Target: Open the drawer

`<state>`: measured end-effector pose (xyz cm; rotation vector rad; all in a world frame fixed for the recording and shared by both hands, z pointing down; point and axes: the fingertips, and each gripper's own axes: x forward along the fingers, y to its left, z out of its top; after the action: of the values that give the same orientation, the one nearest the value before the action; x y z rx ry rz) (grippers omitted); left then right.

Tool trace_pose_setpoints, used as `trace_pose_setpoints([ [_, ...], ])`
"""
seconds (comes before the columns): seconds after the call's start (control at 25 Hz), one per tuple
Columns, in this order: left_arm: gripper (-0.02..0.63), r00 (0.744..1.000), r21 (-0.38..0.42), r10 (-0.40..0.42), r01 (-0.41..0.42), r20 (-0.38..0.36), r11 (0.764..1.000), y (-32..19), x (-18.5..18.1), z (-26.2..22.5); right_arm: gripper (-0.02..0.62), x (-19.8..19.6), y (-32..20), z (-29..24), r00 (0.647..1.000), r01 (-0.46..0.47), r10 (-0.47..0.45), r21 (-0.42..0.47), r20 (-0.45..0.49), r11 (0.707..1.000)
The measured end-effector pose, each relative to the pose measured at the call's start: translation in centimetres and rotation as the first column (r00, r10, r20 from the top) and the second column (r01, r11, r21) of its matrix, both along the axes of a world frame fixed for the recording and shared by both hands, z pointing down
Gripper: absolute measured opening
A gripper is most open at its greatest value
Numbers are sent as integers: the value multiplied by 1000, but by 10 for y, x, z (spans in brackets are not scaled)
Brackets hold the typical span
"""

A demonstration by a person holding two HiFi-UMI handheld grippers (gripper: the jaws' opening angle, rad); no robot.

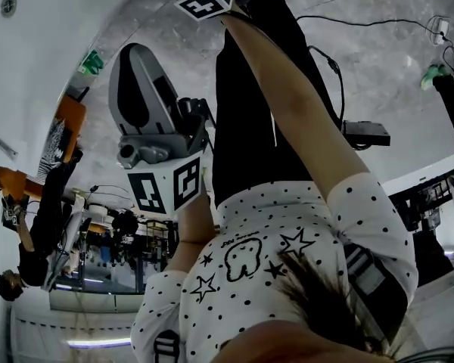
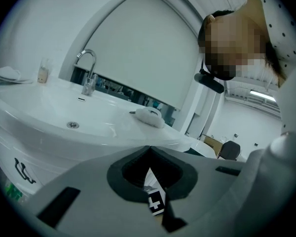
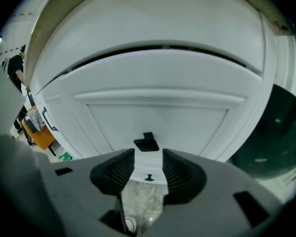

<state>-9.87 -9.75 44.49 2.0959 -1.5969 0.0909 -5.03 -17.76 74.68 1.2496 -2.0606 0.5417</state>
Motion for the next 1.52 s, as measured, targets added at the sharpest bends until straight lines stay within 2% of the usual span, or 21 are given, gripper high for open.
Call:
trace_pose_setpoints([
  [0.12,5,1000,-3,-4,4,-5,1000,-1,-1,7,179,-8,-3,3,1000,13,-13,15,2,1000],
  [0.32,5,1000,-15,-15,14,-17,1000,1,-1,9,179,-10,-14,6,1000,-19,19,20,-15,1000],
  [0.48,5,1000,-24,-21,21,-16,999,1,-5,11,152,-8,-14,6,998,-39,40,31,-44,999],
  [1.52,5,998,-18,-50,49,-26,999,8,-11,14,143,-5,4,10,997,-8,10,26,-76,1000],
])
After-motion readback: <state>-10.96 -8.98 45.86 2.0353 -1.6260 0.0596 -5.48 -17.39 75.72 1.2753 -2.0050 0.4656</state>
